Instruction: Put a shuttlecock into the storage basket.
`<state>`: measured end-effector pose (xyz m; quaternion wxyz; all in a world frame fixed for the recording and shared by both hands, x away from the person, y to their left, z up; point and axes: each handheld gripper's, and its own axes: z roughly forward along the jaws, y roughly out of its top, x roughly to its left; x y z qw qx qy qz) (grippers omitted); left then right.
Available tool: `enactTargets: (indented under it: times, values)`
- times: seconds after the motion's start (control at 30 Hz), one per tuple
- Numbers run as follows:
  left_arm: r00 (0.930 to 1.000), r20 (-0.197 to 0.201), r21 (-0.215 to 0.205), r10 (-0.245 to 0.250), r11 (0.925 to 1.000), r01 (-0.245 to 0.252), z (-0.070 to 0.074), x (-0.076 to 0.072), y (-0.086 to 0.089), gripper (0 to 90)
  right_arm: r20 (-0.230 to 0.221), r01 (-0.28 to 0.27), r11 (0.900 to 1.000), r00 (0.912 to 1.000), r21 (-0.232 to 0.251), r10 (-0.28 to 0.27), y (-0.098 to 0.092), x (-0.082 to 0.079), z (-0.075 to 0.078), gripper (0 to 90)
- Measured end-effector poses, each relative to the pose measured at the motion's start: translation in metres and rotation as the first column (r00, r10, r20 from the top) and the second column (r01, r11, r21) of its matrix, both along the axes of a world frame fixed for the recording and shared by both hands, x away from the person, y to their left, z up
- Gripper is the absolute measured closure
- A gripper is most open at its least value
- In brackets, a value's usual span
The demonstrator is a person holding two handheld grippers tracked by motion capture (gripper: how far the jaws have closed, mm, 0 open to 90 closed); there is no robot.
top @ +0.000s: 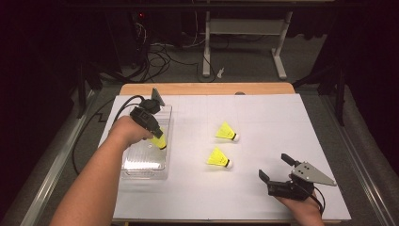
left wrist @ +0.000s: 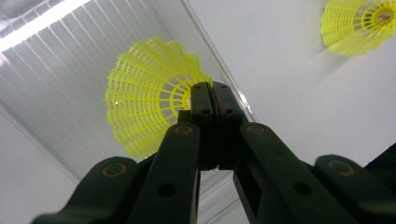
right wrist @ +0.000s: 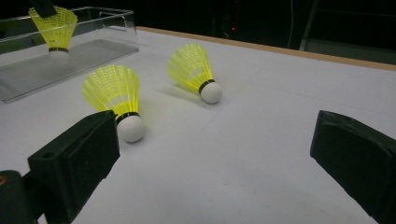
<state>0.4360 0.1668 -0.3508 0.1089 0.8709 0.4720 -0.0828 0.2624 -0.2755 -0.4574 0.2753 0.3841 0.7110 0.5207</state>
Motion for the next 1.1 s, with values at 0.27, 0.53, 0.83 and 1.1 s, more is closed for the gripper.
enactTargets:
  times: [0.27,0.53,0.83,1.1]
  values:
    - [0.9997,-0.017,0.007,-0.017,0.9998,0.017,-0.007,0.003,-0.006,89.7,-0.002,0.000,1.000,1.0000,-0.005,0.000,0.000,0.001,0.000,2.1]
    - [0.9998,-0.012,-0.012,-0.013,0.9998,0.013,-0.009,0.004,-0.009,89.5,-0.003,-0.001,1.000,1.0000,-0.006,0.001,0.000,0.001,-0.001,2.1]
    - [1.0000,-0.006,0.003,0.001,1.0000,-0.001,-0.012,0.006,-0.007,89.6,-0.003,-0.002,1.000,1.0000,-0.003,0.002,0.000,0.001,-0.001,2.1]
    - [0.9996,0.009,-0.008,0.027,0.9996,-0.027,-0.016,0.013,-0.005,89.3,-0.005,0.001,1.000,1.0000,-0.002,-0.001,-0.001,0.001,-0.001,2.1]
